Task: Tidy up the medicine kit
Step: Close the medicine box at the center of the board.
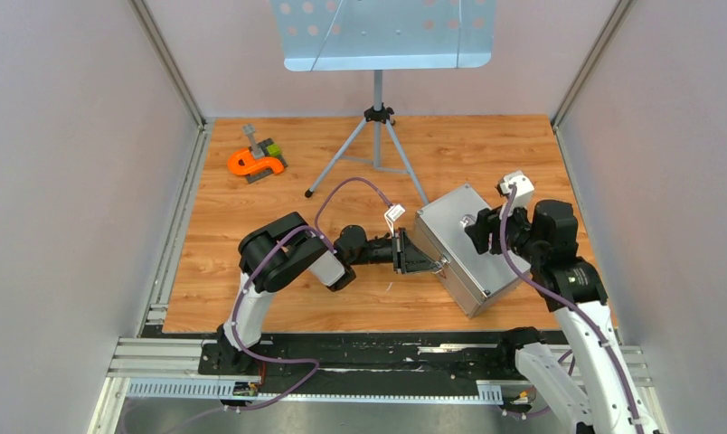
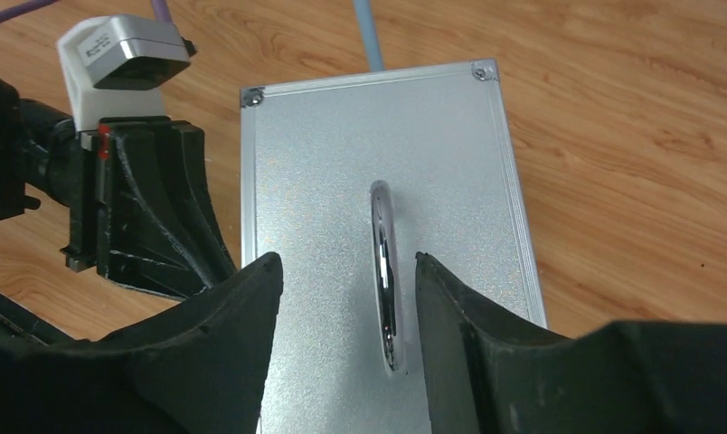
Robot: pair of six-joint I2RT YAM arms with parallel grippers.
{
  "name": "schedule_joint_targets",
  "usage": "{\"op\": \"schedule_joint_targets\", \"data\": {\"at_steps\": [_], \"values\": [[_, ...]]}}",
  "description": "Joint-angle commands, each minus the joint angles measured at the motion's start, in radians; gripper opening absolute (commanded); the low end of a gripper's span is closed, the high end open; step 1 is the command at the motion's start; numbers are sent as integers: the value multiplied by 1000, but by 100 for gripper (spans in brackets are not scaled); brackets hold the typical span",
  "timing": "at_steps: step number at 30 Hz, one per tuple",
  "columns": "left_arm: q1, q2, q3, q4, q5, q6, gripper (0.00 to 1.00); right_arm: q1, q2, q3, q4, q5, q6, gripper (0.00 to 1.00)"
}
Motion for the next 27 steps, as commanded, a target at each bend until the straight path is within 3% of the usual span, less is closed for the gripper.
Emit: {"op": "schedule_joint_targets", "data": {"at_steps": [1, 10, 23, 27], "values": [[-8, -54, 28, 58, 17, -16, 28, 38, -68, 54, -37, 20, 1, 53], [-10, -42, 53, 58, 29, -56, 28, 211, -160, -21, -11, -6, -39, 41], [-9, -54, 59, 58, 20, -108, 33, 552, -134, -121, 53, 287, -224, 37], [-8, -49, 67, 58, 14, -120, 34, 649, -163, -165, 70, 388, -256, 41]]}}
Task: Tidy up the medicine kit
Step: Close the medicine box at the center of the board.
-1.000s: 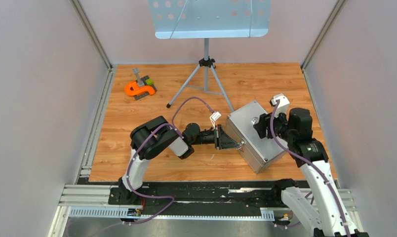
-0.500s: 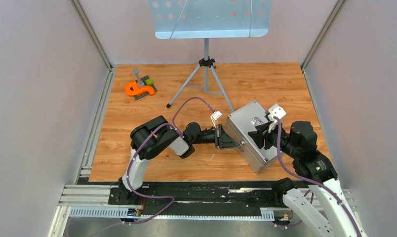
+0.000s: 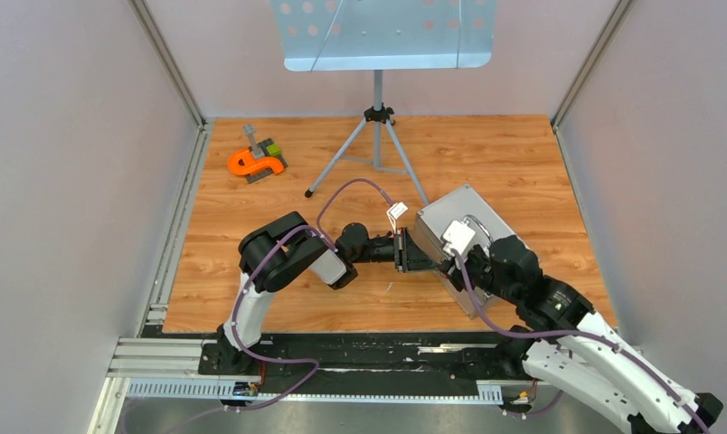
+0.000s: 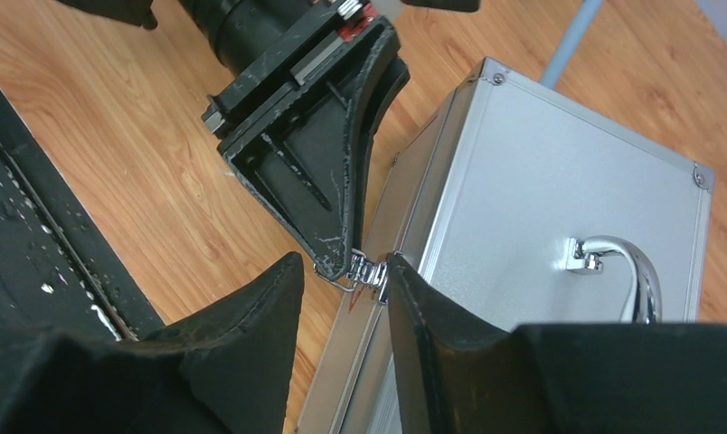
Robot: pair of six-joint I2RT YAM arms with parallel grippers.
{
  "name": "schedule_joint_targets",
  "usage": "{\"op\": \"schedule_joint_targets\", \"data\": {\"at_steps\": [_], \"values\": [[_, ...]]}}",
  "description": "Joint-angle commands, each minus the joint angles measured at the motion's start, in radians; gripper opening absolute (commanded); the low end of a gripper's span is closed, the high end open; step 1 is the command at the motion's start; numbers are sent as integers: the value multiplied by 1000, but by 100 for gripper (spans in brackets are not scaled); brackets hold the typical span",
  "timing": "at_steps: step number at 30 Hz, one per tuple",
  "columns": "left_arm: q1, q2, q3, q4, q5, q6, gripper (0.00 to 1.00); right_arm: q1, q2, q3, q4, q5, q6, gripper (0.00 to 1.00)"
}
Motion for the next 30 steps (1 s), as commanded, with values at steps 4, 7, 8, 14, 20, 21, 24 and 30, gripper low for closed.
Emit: {"op": "schedule_joint_targets", "data": {"at_steps": [4, 7, 8, 14, 20, 21, 24, 30], "values": [[-7, -45, 48, 81, -16, -30, 34, 137, -39, -31, 45, 185, -68, 46], [-5, -46, 57, 81, -16, -39, 34, 178, -16, -27, 13, 223, -71, 46], [-4, -47, 59, 82, -16, -45, 34, 193, -9, -27, 4, 234, -71, 46], [3, -60, 62, 81, -19, -58, 34, 273, 0, -20, -45, 302, -69, 45], [7, -66, 68, 81, -22, -72, 34, 326, 16, -5, -114, 360, -57, 44], [7, -68, 69, 82, -22, -73, 34, 335, 23, -2, -122, 368, -56, 44], [7, -73, 70, 81, -19, -80, 34, 366, 52, -6, -130, 394, -57, 42], [7, -75, 65, 82, -15, -84, 34, 417, 65, -26, -96, 447, -46, 32]]}}
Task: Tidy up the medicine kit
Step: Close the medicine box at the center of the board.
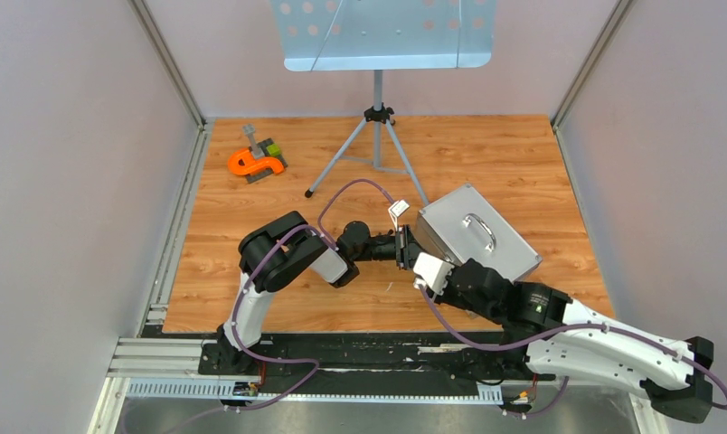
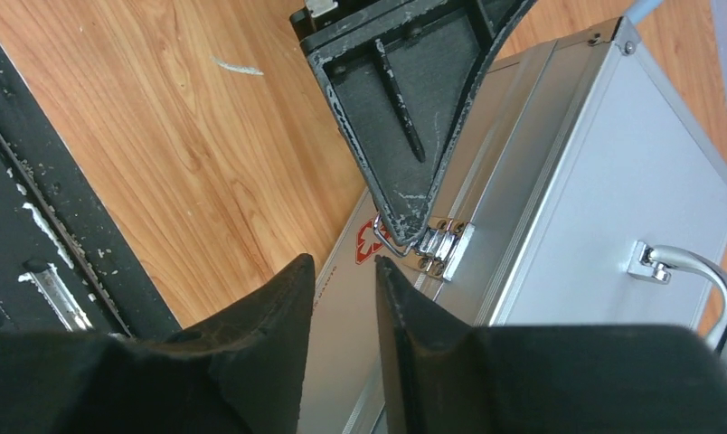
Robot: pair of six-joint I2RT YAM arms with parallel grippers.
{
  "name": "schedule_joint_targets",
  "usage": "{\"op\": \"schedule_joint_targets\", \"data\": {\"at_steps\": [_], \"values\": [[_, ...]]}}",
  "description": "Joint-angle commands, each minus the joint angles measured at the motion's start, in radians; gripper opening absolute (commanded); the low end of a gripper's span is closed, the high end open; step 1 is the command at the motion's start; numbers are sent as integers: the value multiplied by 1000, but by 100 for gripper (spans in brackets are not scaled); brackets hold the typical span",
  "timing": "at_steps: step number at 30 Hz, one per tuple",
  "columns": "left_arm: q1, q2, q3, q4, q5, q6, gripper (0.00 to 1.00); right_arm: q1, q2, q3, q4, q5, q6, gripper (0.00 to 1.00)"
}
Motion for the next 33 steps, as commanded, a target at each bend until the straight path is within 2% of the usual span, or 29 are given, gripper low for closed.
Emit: {"op": "schedule_joint_targets", "data": {"at_steps": [1, 9, 23, 26, 31, 33], "values": [[5, -75, 43, 102, -16, -11, 34, 26, -18, 0, 35, 81, 15, 30], [5, -76, 41, 101, -15, -14, 34, 39, 20, -24, 84, 172, 2, 27], [5, -91, 36, 101, -14, -21, 34, 41, 80, -42, 149, 176, -13, 30], [5, -93, 34, 101, -14, -22, 34, 41, 100, -44, 155, 185, -16, 27], [5, -97, 30, 102, -11, -22, 34, 44, 99, -46, 163, 221, -25, 12], [5, -97, 30, 101, -10, -22, 34, 46, 99, -50, 166, 229, -27, 11]]}}
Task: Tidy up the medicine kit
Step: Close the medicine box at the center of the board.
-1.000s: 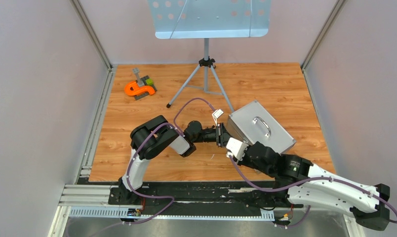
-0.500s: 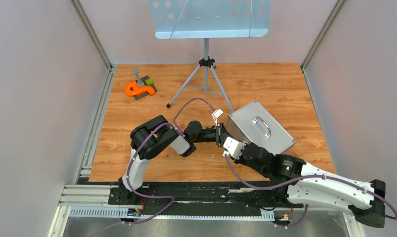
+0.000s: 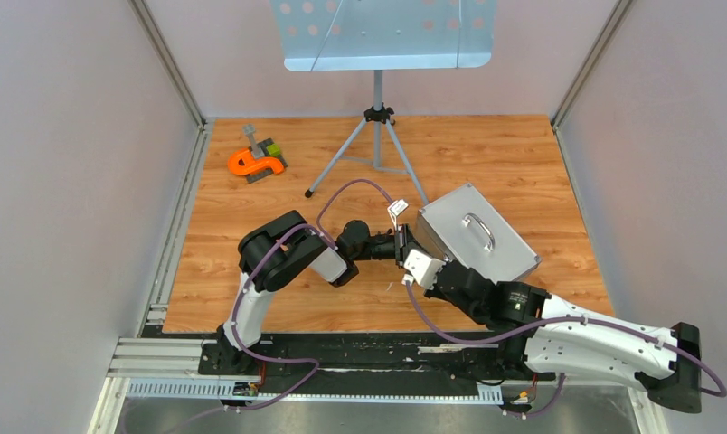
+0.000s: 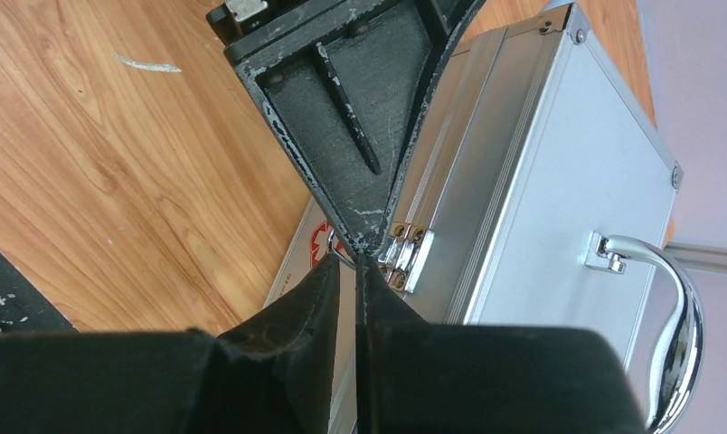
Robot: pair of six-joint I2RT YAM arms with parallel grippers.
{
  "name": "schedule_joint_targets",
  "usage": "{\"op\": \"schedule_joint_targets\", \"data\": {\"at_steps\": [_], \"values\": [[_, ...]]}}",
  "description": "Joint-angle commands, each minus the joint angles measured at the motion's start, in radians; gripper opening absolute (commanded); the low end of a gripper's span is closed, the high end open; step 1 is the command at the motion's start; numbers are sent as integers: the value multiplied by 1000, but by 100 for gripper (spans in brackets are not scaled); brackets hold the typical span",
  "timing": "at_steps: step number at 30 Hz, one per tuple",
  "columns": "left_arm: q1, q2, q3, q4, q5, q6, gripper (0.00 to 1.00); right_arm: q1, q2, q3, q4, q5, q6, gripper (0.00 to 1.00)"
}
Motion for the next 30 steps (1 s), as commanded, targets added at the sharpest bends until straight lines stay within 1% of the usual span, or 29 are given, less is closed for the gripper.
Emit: {"op": "schedule_joint_targets", "data": {"at_steps": [1, 3, 10, 13, 18, 25, 26, 30], "values": [[-2, -97, 30, 119, -10, -15, 34, 11, -2, -7, 52, 37, -13, 11], [-2, -98, 30, 119, -10, -18, 34, 20, 3, -5, 51, 35, -13, 12], [-1, -101, 38, 119, -7, -30, 34, 58, 3, -11, 52, 49, -6, 28], [-2, -100, 40, 120, -5, -34, 34, 60, 18, -10, 60, 76, -4, 29], [-2, -95, 44, 119, -4, -44, 34, 60, 97, -14, 73, 162, 29, 25], [-2, -99, 38, 119, 3, -46, 34, 60, 125, -23, 79, 186, 30, 25], [-2, -99, 38, 119, 2, -44, 34, 60, 130, -22, 83, 191, 28, 23], [-2, -102, 35, 119, 3, -45, 34, 60, 161, -25, 93, 201, 21, 11]]}}
